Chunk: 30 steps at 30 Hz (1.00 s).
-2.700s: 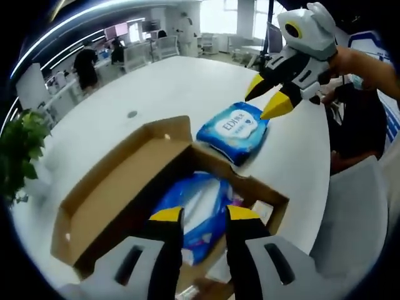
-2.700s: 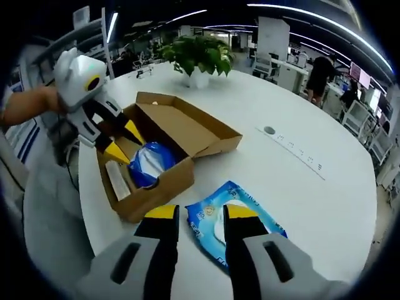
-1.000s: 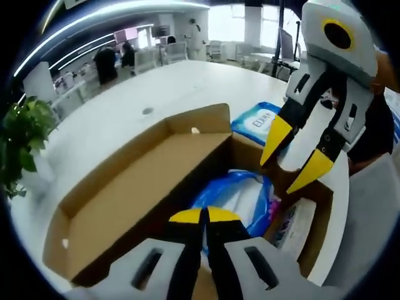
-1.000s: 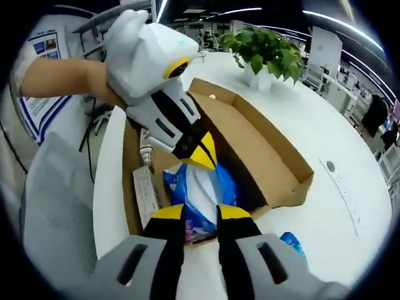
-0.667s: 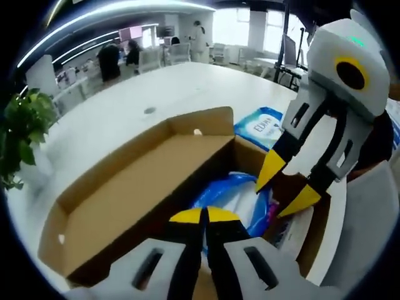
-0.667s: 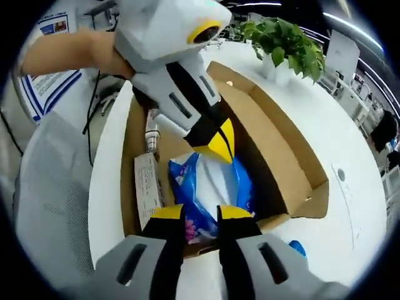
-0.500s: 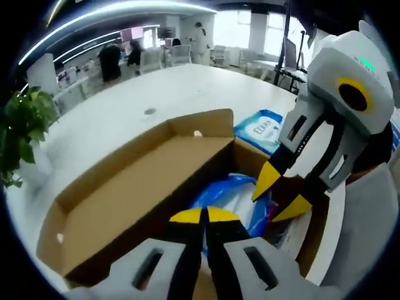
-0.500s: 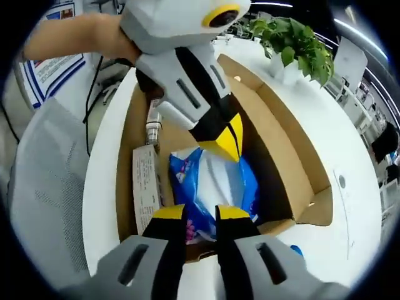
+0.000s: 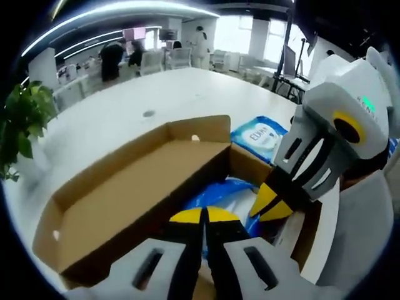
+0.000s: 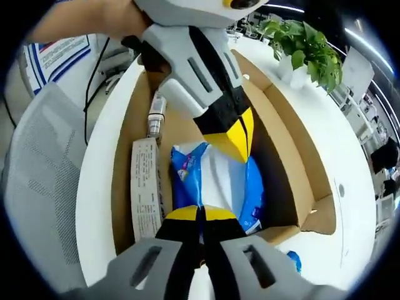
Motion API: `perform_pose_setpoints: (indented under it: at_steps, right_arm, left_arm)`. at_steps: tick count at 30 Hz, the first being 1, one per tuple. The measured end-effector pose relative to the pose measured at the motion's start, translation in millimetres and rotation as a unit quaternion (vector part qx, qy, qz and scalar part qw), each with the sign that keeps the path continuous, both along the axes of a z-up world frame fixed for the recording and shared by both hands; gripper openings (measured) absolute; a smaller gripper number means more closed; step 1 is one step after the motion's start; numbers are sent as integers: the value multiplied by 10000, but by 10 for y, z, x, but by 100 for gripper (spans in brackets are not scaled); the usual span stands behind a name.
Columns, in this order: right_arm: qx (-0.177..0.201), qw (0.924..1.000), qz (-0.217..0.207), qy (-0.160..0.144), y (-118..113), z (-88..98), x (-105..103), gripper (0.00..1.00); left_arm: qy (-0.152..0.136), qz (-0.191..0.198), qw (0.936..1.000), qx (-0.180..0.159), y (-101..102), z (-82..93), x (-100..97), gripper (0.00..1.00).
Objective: Operate the shoe box by opening the lid, removing the specified soft item, and placing it in the target area until the item is outside and the box remains undamaged.
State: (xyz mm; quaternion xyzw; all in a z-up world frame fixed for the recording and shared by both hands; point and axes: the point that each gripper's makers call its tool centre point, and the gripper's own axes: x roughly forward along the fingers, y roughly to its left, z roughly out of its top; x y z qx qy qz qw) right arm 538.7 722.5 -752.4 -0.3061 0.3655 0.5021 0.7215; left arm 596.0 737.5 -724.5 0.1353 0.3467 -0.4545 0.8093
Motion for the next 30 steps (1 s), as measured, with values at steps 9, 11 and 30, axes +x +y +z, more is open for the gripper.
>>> perform_pose_setpoints:
  at_steps: [9, 11, 30]
  right_arm:
    - [44, 10000, -21, -67, -2, 104, -31, 0]
    - [48, 9999, -3, -102, 0, 127, -30, 0]
    - [255, 9983, -54, -521, 70, 561, 31, 0]
  left_arm:
    - [10, 49, 10000, -57, 7, 80, -15, 0]
    - [-10, 59, 10000, -48, 18, 101, -21, 0]
    - [-354, 232, 9991, -64, 115, 499, 45, 0]
